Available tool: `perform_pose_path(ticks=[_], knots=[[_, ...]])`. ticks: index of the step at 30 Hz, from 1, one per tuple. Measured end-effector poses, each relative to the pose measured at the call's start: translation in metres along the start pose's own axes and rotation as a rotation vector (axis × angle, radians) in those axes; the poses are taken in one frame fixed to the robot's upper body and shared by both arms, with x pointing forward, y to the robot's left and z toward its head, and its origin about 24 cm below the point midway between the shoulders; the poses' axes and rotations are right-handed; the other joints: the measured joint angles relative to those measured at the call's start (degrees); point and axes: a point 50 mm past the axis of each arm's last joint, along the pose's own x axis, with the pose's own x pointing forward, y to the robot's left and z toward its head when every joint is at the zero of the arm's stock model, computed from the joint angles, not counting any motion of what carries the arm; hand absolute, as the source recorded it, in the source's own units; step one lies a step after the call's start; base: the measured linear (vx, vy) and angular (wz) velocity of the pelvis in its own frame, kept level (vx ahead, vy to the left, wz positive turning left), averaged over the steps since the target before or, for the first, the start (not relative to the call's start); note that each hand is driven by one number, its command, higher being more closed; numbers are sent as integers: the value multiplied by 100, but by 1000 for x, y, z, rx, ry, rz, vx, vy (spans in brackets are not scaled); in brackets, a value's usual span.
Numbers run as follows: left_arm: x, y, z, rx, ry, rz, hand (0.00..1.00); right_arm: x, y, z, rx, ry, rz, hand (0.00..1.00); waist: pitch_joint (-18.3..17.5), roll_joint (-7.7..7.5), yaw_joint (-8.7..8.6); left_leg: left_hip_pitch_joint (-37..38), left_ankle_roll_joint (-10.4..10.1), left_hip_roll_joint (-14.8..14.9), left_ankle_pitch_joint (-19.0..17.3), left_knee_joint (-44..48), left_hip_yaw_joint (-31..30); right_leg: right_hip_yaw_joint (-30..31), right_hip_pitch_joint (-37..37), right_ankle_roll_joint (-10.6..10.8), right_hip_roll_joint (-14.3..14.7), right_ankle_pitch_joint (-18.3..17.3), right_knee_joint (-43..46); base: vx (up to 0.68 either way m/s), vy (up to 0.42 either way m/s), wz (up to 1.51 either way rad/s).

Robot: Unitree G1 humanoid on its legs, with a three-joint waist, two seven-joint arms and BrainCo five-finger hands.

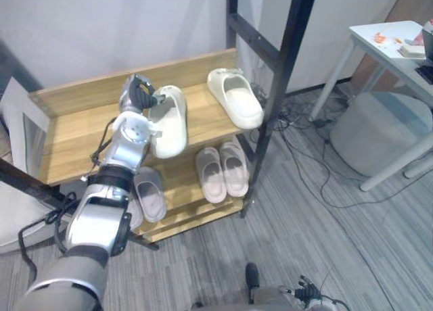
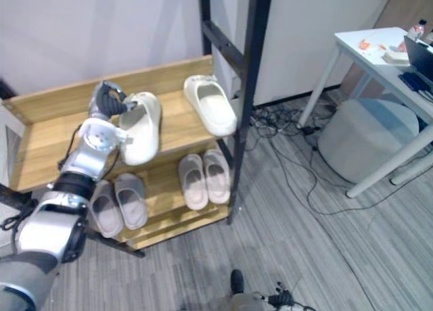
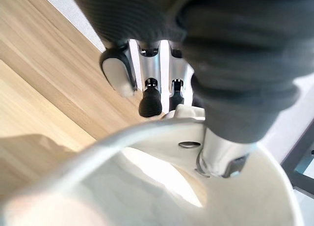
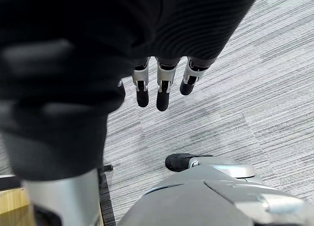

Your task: Organize the slippers on the shoe rack

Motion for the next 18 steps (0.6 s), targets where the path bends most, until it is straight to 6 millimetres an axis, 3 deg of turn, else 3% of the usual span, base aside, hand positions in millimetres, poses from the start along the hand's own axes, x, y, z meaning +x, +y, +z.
perform_pose_path(ticks=[10,18], knots=[[-4,-18,18,10,-68,-29,100,0,0,0,0,-2,-6,0,0,0,-56,2,17,-59,10,11,-39,-21,55,22,-67,19,0,-10,-6,2],[-5,-22,21,18,-78,-22,100,0,0,1,2,-5,-9,0,1,4,-148,8,15,-60,8,15,36,58,25,12,-57,37,0,-14,-18,-4]])
